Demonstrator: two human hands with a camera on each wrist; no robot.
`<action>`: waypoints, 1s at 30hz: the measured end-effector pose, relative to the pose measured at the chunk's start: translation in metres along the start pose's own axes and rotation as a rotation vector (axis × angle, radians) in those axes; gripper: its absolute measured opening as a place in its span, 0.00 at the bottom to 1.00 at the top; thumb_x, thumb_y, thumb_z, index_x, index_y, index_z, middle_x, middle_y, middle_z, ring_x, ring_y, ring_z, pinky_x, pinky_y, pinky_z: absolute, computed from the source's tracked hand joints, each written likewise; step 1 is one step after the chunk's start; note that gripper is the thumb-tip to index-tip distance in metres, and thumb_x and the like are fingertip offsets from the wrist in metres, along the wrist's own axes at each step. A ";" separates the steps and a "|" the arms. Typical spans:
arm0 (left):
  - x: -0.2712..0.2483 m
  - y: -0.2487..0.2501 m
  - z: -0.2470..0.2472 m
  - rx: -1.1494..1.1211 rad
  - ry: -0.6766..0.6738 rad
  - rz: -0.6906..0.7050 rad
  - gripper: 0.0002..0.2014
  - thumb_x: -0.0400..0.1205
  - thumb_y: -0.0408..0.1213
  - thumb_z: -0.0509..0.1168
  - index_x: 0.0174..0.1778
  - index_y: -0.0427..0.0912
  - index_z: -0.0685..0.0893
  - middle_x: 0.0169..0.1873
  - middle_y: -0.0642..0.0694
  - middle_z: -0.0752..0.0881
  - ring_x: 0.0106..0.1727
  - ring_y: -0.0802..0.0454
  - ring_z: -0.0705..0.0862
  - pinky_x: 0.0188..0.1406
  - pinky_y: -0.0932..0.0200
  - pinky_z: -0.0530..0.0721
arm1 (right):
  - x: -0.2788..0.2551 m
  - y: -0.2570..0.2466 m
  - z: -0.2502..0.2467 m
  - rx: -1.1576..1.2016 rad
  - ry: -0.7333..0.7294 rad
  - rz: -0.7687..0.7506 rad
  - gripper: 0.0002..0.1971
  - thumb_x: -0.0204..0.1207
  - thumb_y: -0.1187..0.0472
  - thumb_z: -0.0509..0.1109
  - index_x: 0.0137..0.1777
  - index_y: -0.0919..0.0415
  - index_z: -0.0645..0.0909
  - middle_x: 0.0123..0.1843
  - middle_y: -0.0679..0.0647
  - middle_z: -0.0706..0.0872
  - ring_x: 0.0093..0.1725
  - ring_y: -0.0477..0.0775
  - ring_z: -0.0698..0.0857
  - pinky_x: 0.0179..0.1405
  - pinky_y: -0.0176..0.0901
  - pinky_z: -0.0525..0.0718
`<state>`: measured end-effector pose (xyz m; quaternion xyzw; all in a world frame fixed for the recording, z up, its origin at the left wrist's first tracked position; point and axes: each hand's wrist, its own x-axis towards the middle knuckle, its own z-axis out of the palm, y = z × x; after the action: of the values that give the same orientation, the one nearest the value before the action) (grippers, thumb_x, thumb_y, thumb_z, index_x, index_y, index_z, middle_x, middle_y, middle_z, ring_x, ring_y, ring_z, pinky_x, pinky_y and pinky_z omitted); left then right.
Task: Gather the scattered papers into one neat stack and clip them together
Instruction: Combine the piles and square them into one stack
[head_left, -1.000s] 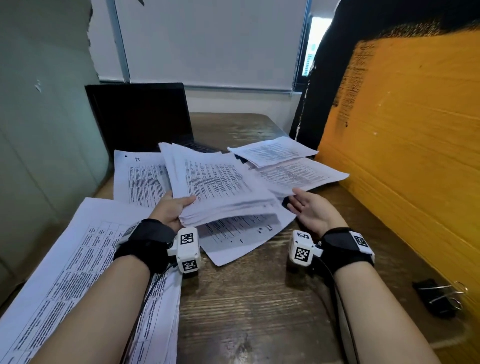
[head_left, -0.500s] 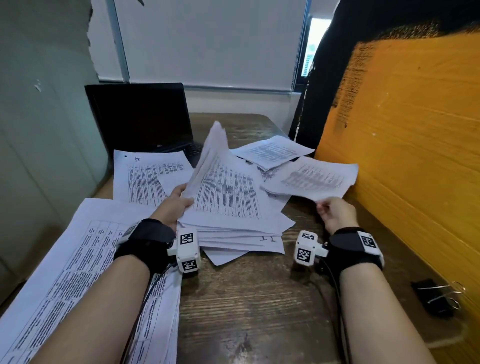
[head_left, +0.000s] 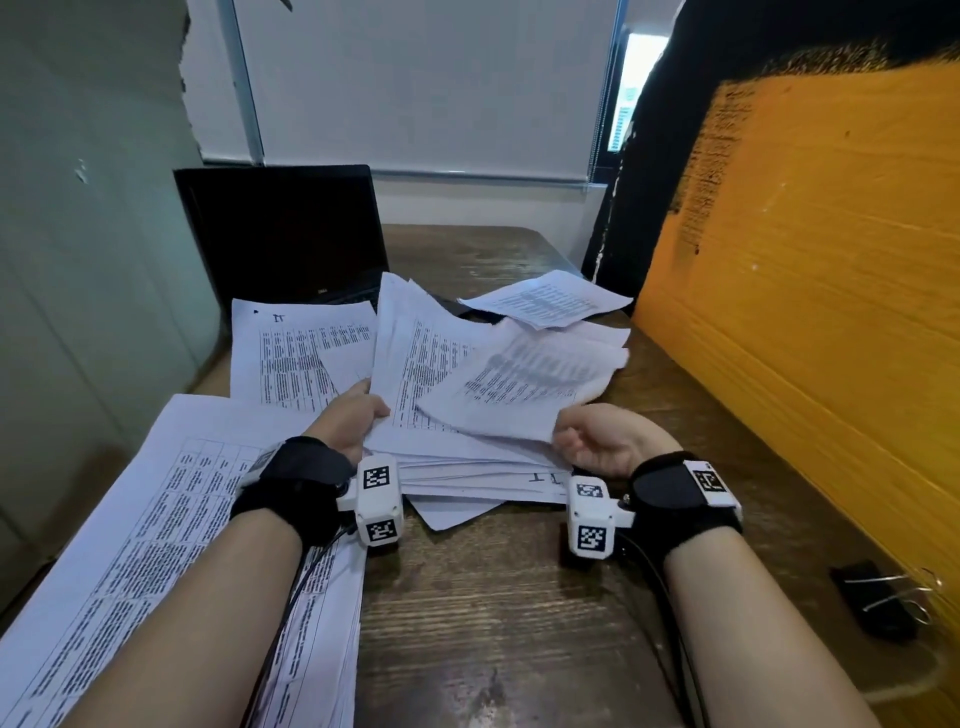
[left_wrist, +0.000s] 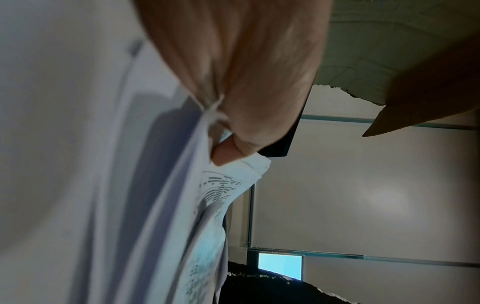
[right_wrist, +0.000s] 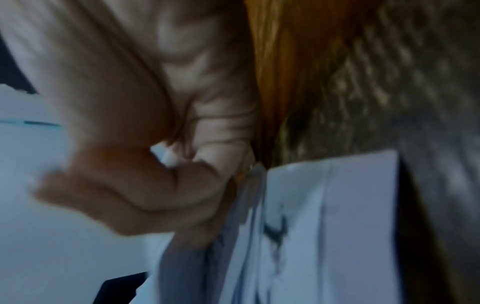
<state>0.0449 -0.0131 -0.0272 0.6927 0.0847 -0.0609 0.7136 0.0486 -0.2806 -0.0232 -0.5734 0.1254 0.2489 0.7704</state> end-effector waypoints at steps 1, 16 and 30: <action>0.003 -0.001 -0.002 0.003 0.015 -0.015 0.26 0.86 0.21 0.48 0.81 0.40 0.62 0.57 0.48 0.77 0.45 0.49 0.78 0.56 0.56 0.77 | 0.000 0.002 0.001 -0.094 -0.026 0.012 0.14 0.80 0.76 0.49 0.35 0.61 0.64 0.16 0.50 0.66 0.12 0.42 0.66 0.08 0.25 0.62; 0.004 -0.002 -0.012 -0.039 0.122 -0.006 0.09 0.85 0.30 0.59 0.59 0.36 0.80 0.35 0.44 0.81 0.31 0.47 0.85 0.20 0.64 0.78 | 0.003 -0.003 -0.011 -0.542 0.447 -0.456 0.23 0.74 0.47 0.74 0.45 0.72 0.81 0.37 0.59 0.74 0.34 0.56 0.74 0.36 0.46 0.73; 0.005 -0.002 -0.012 -0.332 0.086 -0.009 0.09 0.85 0.32 0.61 0.59 0.35 0.78 0.56 0.31 0.87 0.24 0.57 0.88 0.19 0.65 0.83 | 0.000 -0.005 -0.015 -0.454 0.463 -0.542 0.06 0.79 0.66 0.69 0.52 0.67 0.85 0.43 0.61 0.85 0.34 0.53 0.82 0.23 0.28 0.78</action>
<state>0.0492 -0.0010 -0.0309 0.5667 0.1273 -0.0197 0.8138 0.0525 -0.2957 -0.0242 -0.7817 0.0819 -0.0770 0.6135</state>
